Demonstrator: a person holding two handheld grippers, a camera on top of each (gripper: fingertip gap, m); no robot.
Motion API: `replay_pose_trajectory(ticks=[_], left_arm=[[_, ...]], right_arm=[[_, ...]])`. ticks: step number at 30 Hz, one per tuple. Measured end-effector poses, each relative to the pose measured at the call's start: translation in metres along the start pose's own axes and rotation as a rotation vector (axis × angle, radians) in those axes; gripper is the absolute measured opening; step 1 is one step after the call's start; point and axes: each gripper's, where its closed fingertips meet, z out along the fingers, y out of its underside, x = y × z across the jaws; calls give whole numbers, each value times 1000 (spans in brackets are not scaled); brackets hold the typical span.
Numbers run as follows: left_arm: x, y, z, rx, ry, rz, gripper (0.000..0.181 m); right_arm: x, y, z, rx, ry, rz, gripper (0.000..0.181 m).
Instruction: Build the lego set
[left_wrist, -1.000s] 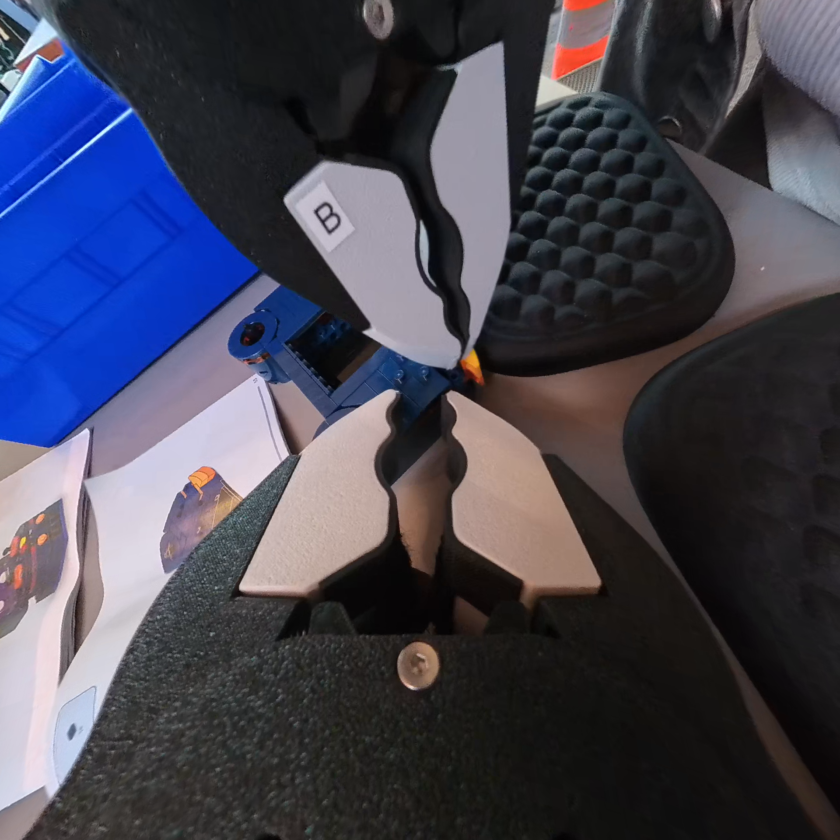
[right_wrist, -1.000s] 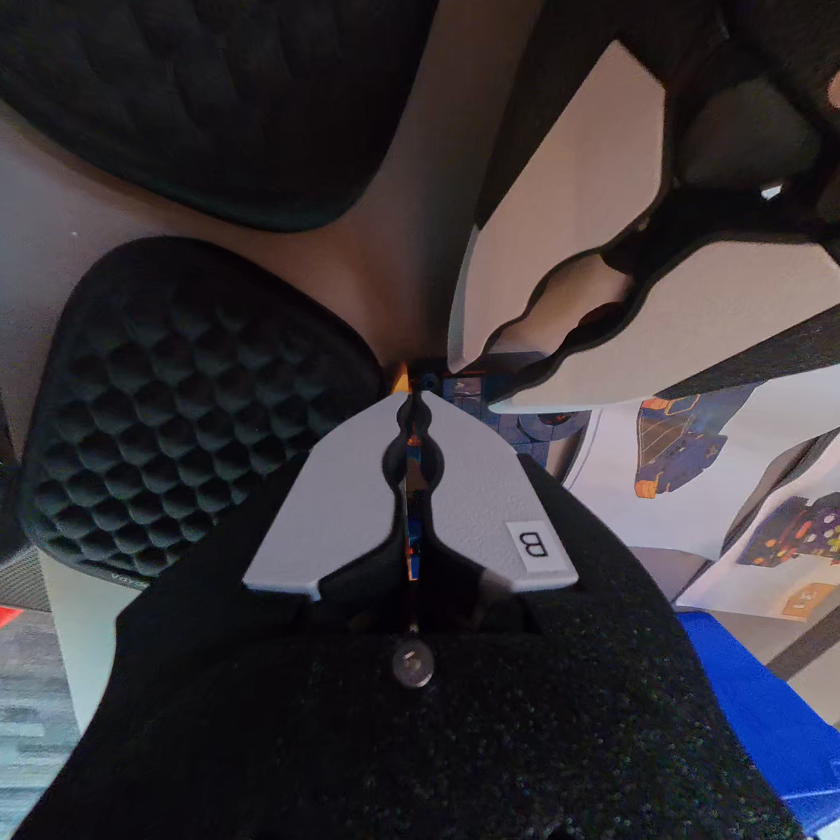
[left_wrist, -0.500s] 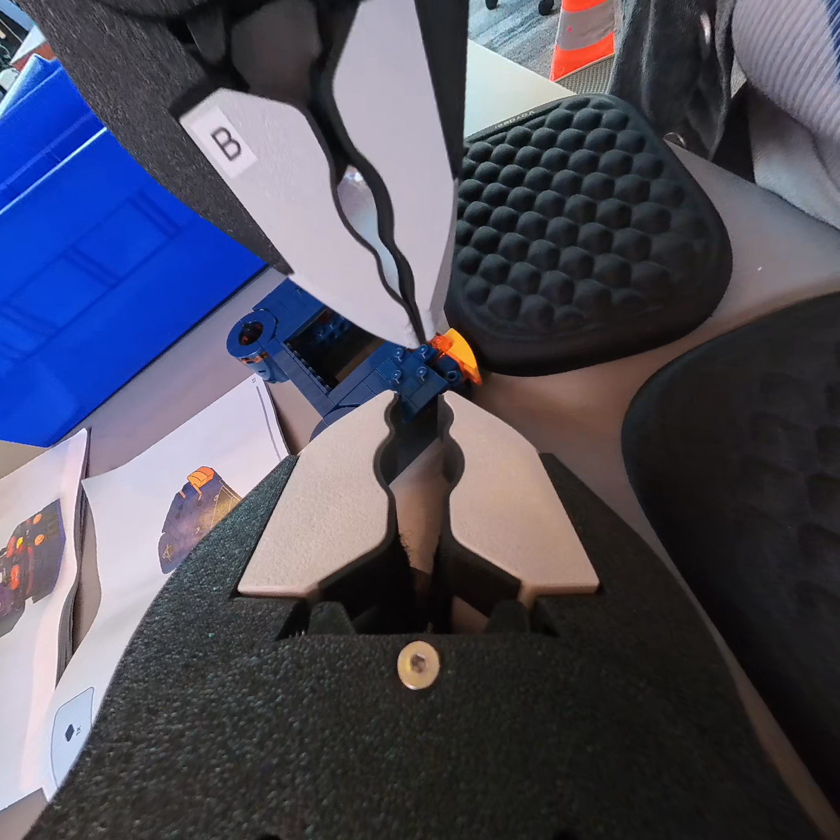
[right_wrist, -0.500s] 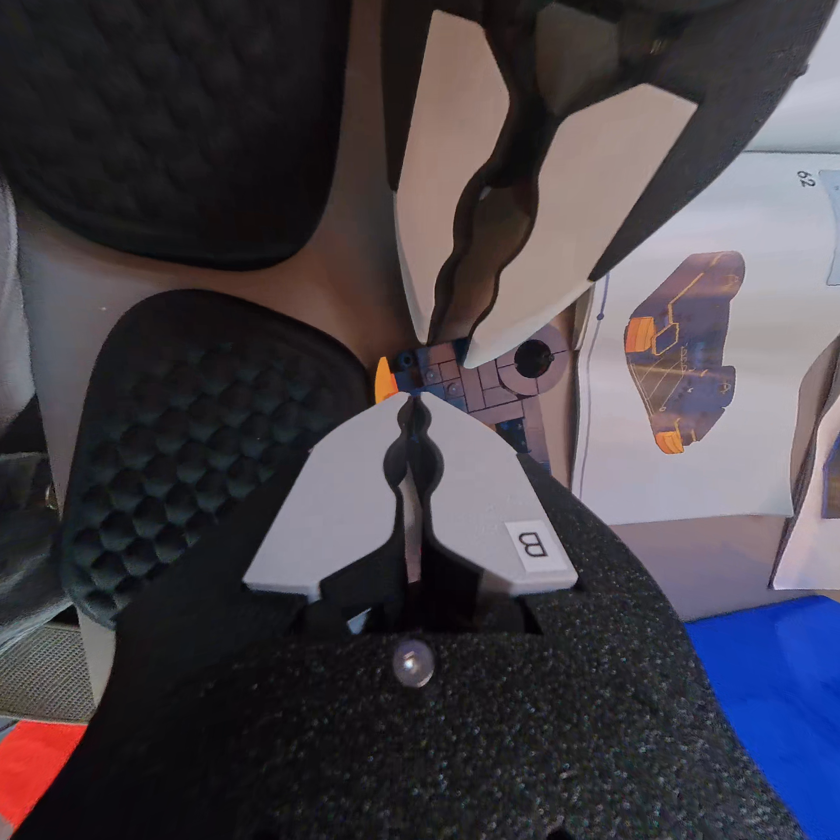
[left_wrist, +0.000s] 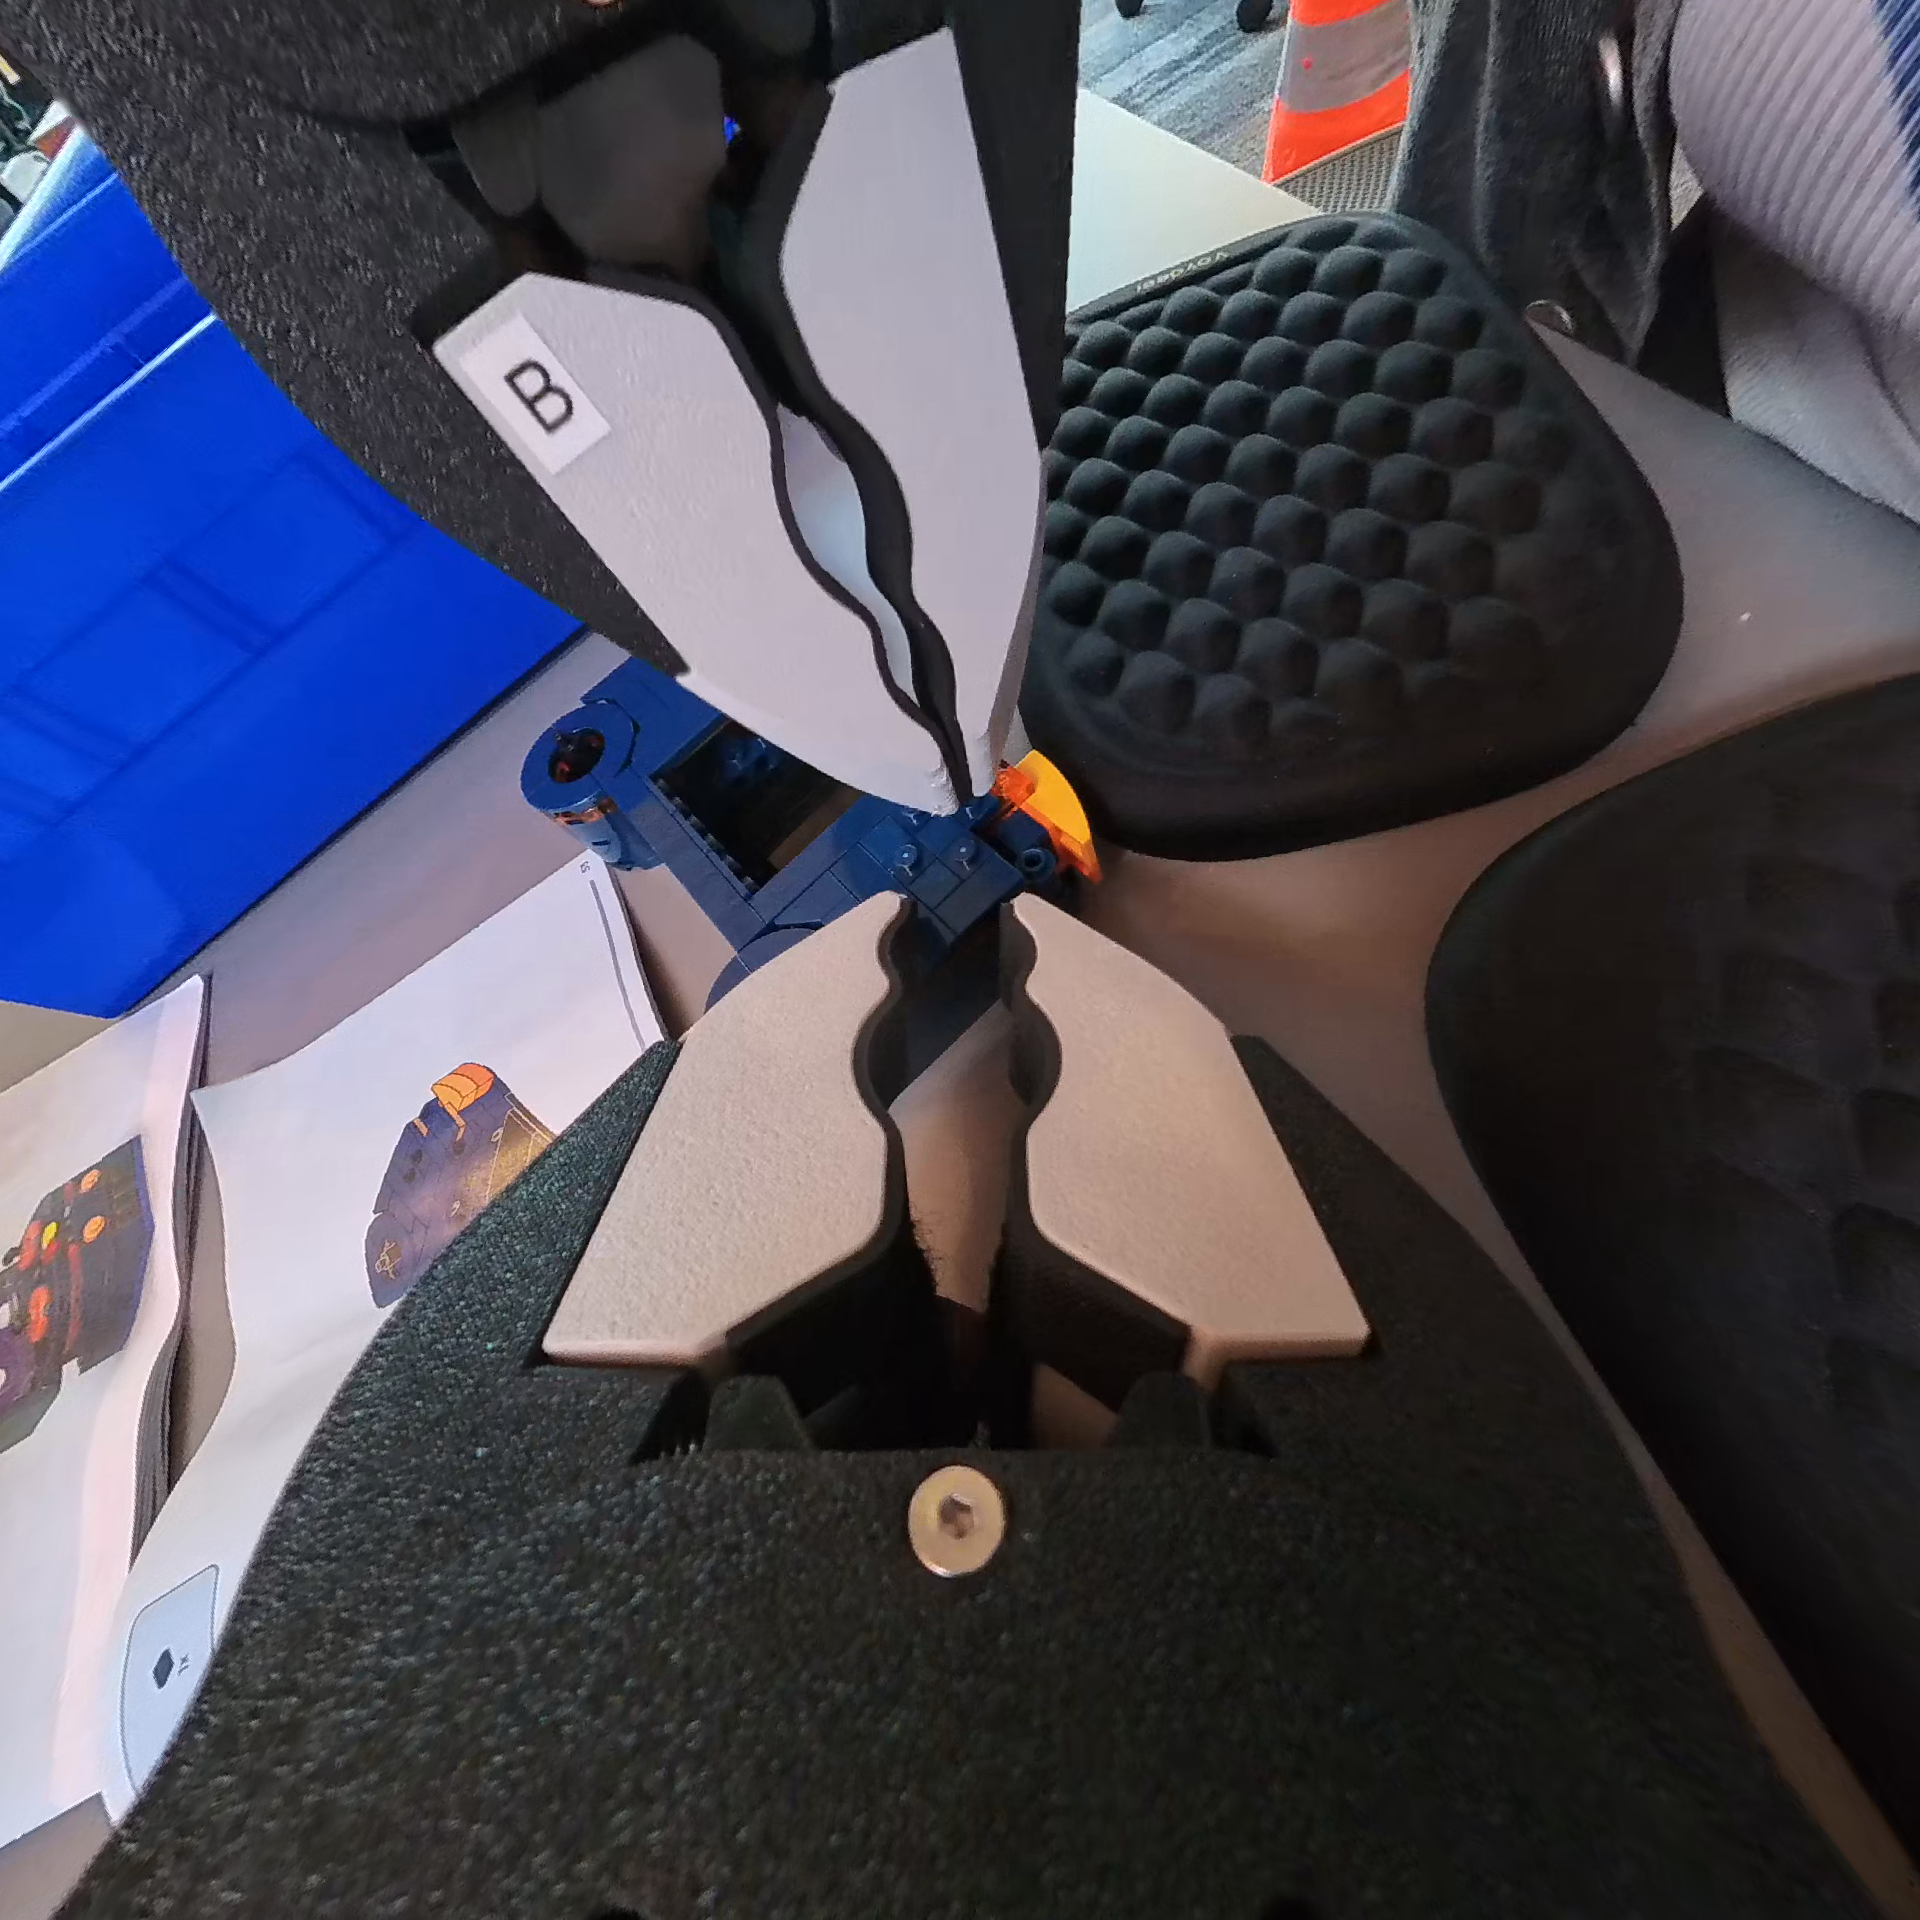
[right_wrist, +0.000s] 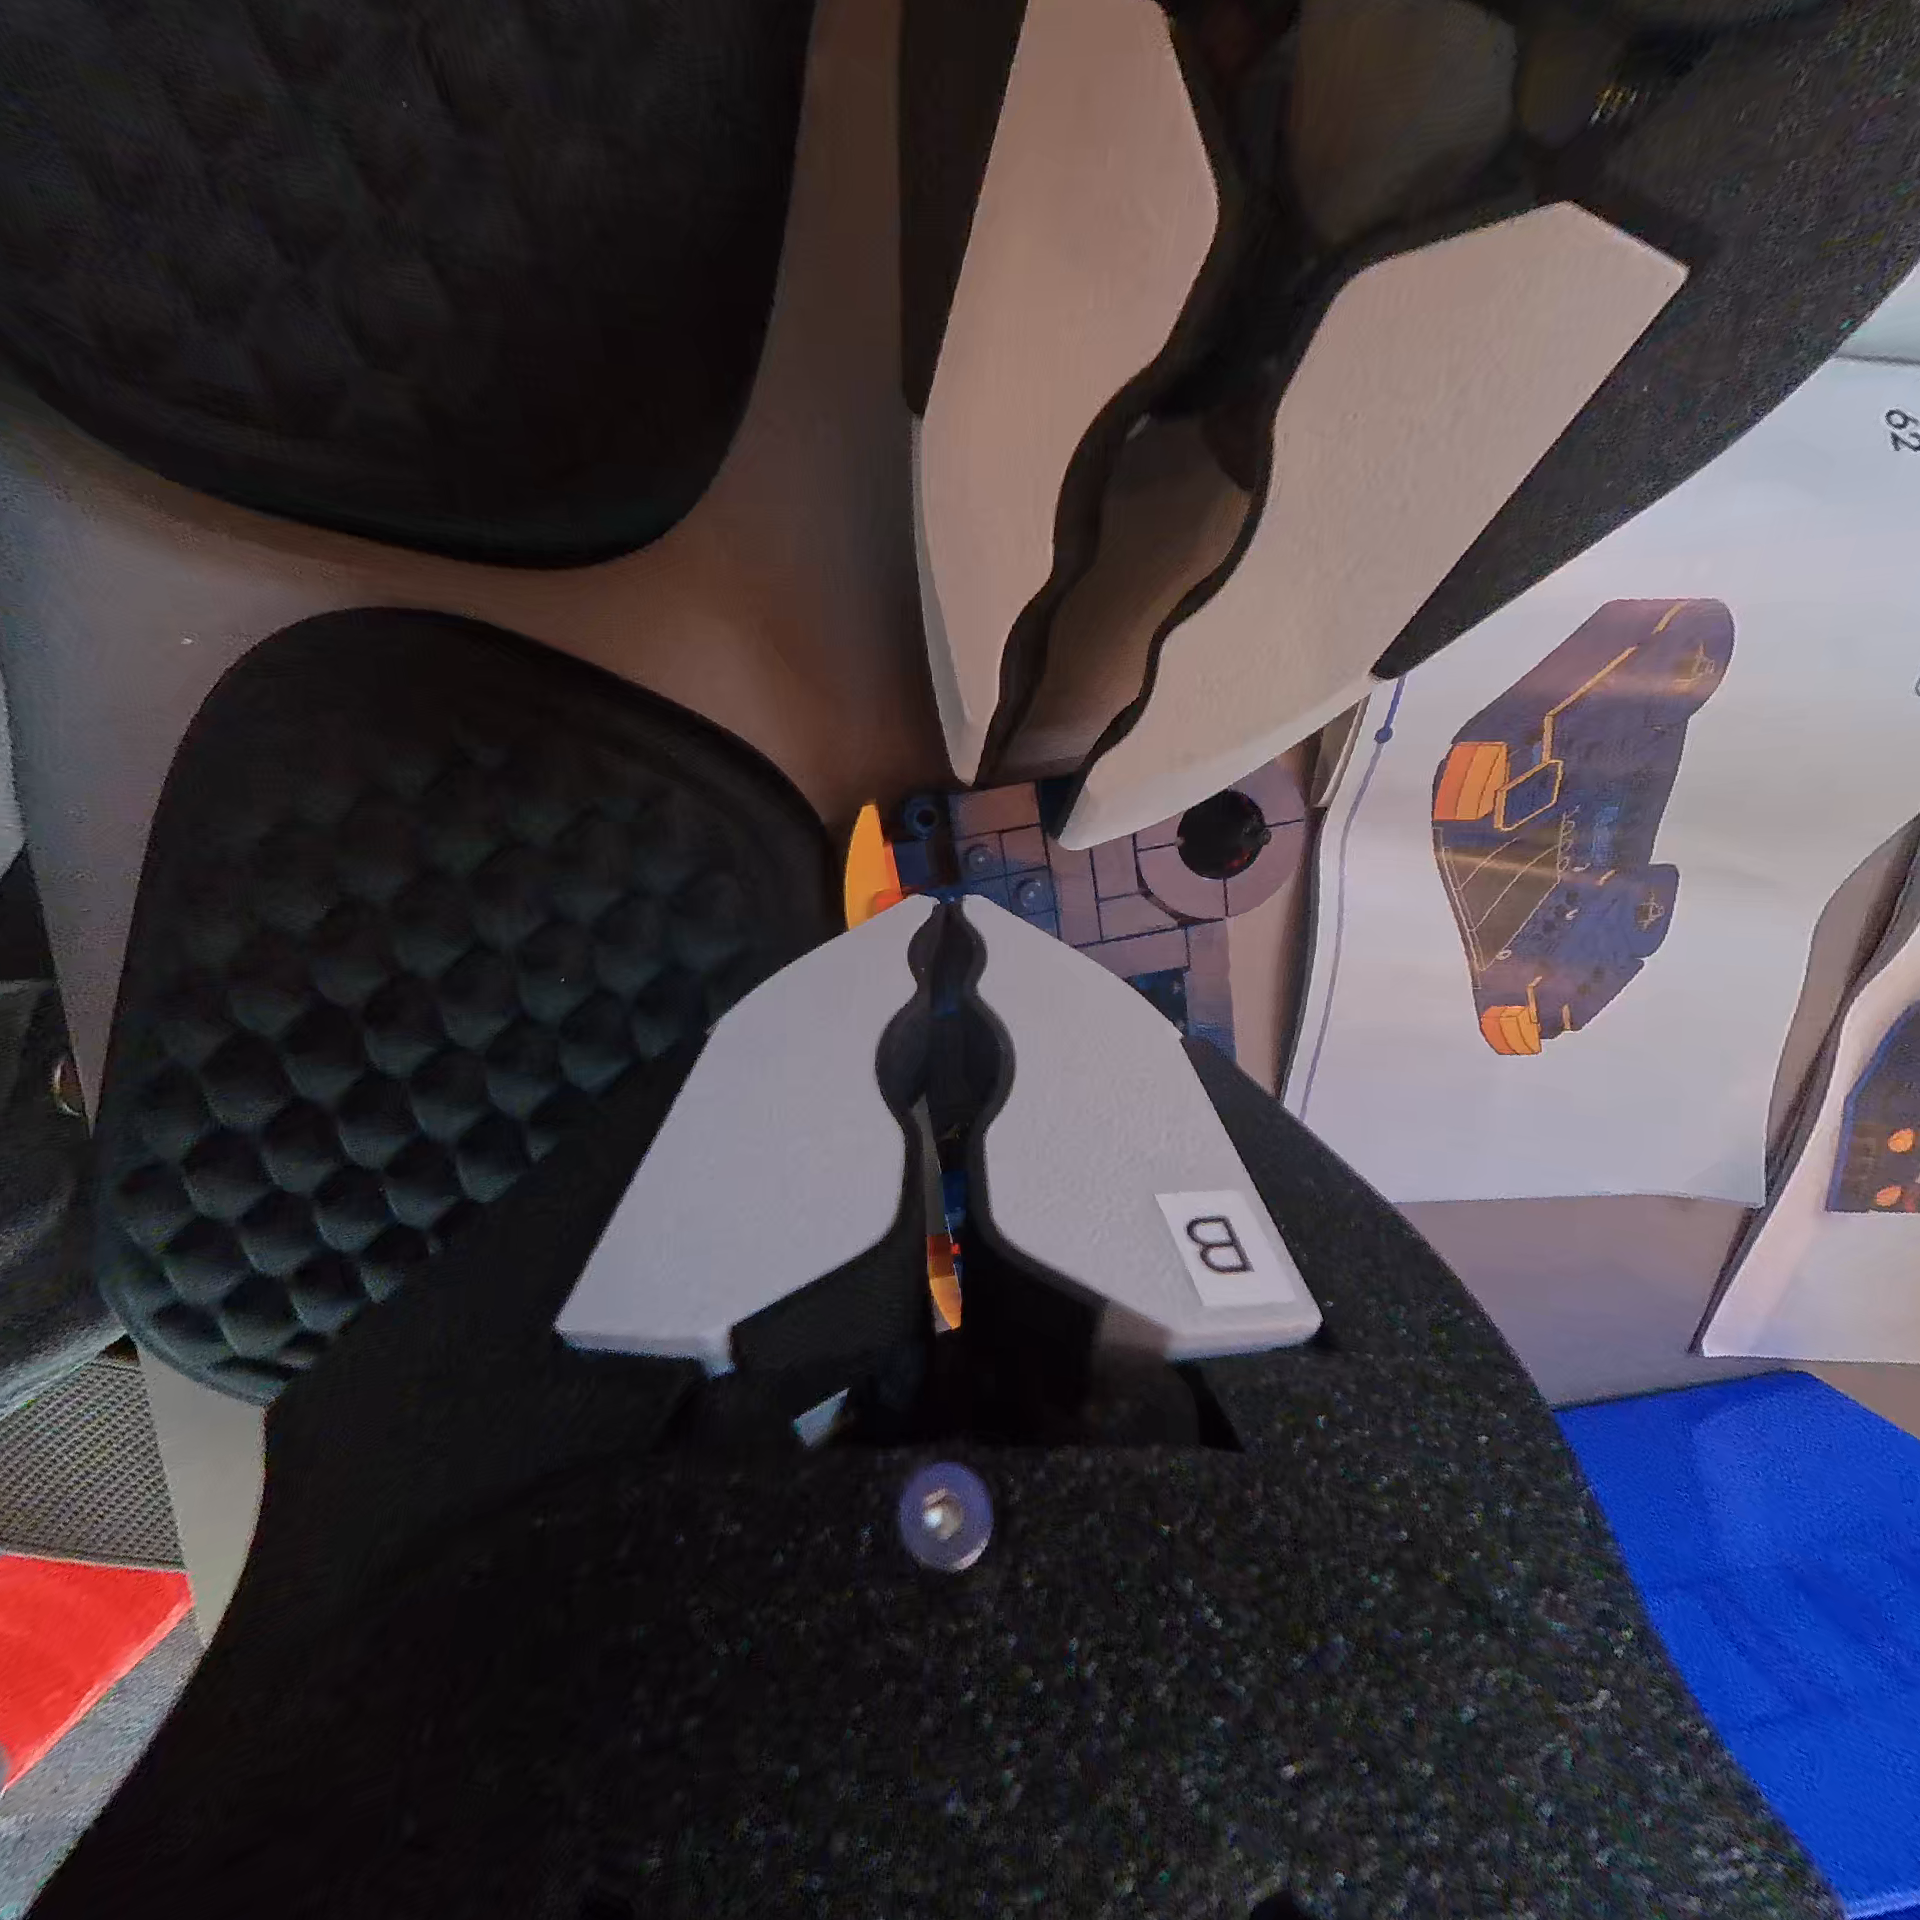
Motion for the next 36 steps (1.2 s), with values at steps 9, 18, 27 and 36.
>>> replay_pose_trajectory(ticks=[9,18,27,36], left_arm=[[0,0,0,0,-2,-1,15],[-10,-10,-18,66,-32,-72,32],[-26,-6,-55,20,-407,-456,60],[-8,21,-10,-172,-376,-533,39]], right_arm=[[0,0,0,-83,40,-23,0],[17,-21,-40,344,203,176,26],[-1,43,-30,424,369,661,99],[3,71,-7,467,374,864,115]])
